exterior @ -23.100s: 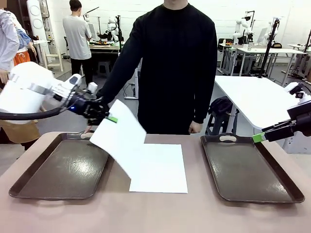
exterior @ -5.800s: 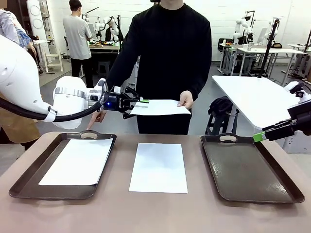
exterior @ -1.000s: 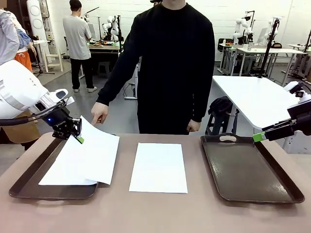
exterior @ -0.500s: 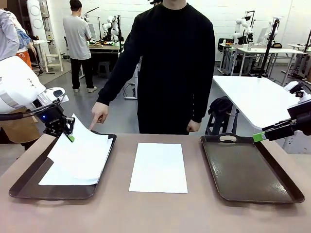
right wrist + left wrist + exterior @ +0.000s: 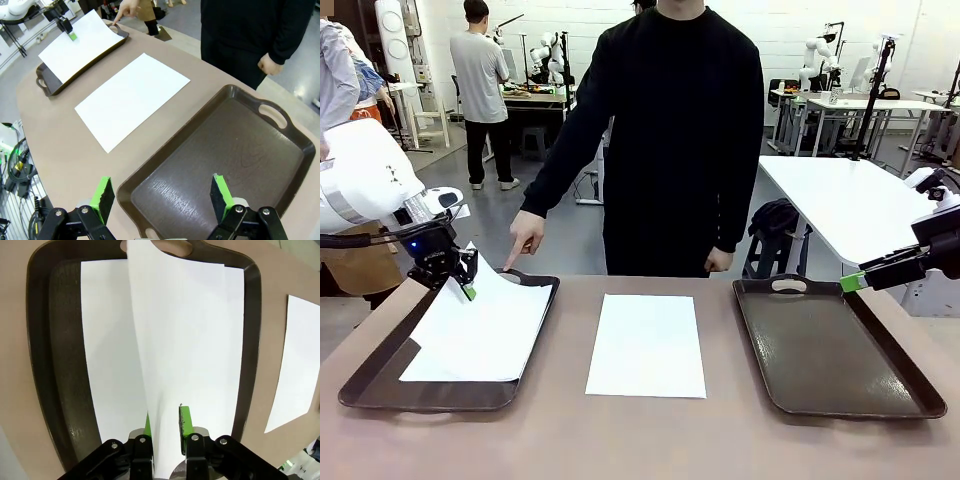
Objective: Sort the A4 documents.
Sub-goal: Place the A4 Paper in the designated Handle tray.
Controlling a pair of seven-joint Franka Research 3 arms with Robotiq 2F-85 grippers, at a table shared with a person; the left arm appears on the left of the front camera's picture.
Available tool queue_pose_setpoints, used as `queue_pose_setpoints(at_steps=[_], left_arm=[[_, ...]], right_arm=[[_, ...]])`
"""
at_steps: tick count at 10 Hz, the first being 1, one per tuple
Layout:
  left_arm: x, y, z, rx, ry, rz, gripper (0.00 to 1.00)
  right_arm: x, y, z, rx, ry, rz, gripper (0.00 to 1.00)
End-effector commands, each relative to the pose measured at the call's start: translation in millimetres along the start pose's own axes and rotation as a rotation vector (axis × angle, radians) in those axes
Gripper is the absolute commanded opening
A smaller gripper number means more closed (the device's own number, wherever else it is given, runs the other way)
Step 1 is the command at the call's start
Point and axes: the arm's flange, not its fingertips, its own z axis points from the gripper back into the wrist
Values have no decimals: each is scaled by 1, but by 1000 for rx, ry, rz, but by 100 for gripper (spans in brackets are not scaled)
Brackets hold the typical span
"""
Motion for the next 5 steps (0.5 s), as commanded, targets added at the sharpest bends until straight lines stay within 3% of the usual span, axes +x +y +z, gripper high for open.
queue_pose_setpoints(at_steps=[1, 2, 3, 4, 5], left_arm=[[2, 0, 6, 107, -11, 34, 41], [1, 0, 9, 196, -39, 41, 75], [1, 0, 10, 236, -44, 45, 60], [1, 1, 10, 292, -49, 52, 94], [1, 1, 11, 306, -50, 56, 79]], right_arm=[[0, -4, -4, 16, -23, 8, 100], [0, -4, -4, 16, -23, 8, 100], [0, -4, -4, 16, -23, 8, 100], [0, -4, -4, 16, -23, 8, 100], [0, -4, -4, 16, -23, 8, 100]])
